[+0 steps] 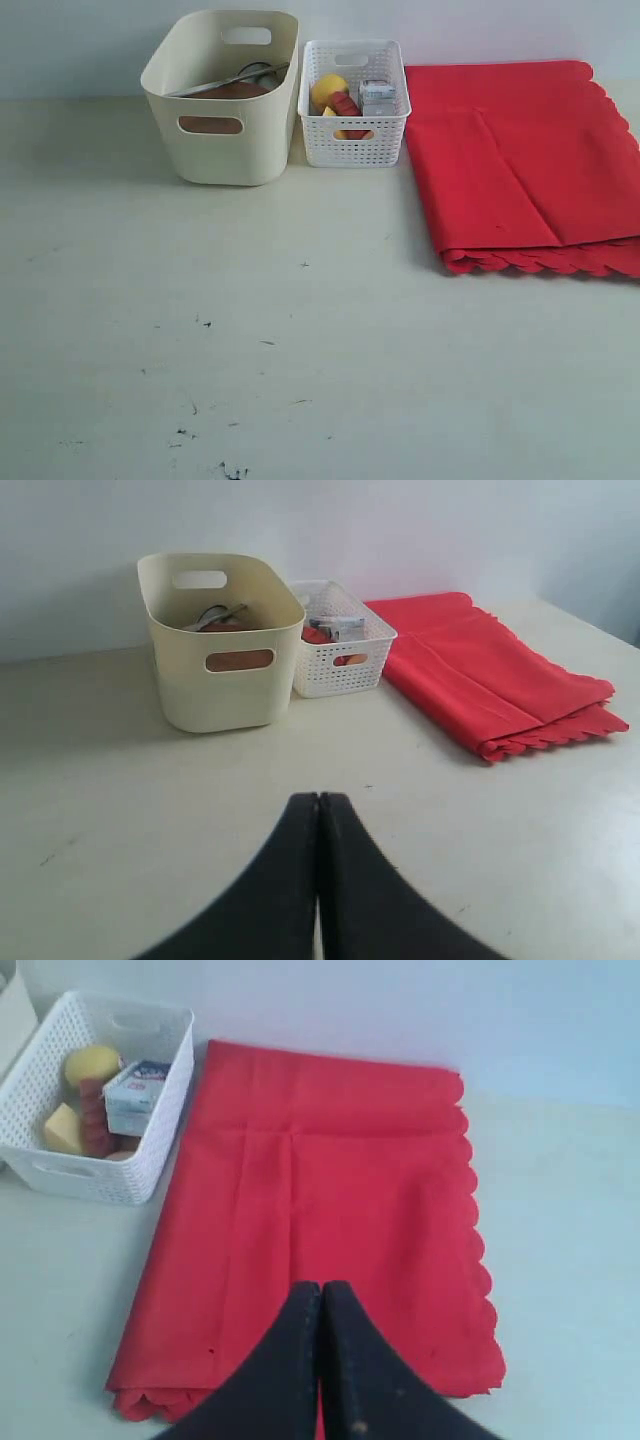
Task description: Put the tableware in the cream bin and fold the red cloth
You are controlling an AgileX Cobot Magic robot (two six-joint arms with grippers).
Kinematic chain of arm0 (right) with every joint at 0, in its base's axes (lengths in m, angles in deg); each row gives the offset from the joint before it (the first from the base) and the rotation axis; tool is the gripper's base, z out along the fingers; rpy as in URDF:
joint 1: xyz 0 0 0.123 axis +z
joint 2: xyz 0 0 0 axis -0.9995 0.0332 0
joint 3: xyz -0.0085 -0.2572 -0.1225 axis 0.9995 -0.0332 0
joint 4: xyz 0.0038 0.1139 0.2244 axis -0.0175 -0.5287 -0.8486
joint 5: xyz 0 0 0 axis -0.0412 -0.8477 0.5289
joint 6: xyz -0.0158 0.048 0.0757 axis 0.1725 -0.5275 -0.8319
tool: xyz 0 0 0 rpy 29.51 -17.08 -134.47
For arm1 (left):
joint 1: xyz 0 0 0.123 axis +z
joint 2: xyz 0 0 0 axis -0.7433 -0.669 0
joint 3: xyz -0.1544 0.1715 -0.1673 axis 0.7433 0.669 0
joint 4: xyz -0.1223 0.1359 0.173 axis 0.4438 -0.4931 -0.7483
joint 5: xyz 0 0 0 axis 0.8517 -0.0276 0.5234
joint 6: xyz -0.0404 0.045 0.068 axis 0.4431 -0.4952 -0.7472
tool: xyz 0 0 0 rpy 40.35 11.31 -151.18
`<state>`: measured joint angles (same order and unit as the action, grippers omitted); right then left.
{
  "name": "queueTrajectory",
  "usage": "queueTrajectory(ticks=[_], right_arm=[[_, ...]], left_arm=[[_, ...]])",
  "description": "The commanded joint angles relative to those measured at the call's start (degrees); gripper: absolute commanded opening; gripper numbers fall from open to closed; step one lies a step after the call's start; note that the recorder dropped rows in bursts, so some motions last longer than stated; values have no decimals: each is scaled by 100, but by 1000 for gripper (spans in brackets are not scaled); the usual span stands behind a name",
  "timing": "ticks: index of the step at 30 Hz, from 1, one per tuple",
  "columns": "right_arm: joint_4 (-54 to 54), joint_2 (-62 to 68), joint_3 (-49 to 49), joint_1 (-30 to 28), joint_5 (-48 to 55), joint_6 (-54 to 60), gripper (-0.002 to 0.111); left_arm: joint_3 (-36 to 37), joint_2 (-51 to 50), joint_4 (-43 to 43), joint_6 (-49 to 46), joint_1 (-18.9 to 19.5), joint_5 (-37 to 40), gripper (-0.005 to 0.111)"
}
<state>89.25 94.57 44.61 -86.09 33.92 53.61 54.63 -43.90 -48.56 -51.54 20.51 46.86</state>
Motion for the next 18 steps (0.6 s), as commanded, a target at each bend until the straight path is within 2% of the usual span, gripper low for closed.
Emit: queueTrajectory(ticks=[1, 11, 18], right_arm=[[0, -1029, -369, -5, -128, 47, 0], [-481, -3916, -1844, -5, -128, 42, 0], [-563, -4852, -2557, -5, -76, 39, 0]], left_arm=[[37, 17, 31, 57, 22, -23, 0], [37, 17, 31, 57, 22, -23, 0], [37, 17, 31, -26, 22, -119, 0]])
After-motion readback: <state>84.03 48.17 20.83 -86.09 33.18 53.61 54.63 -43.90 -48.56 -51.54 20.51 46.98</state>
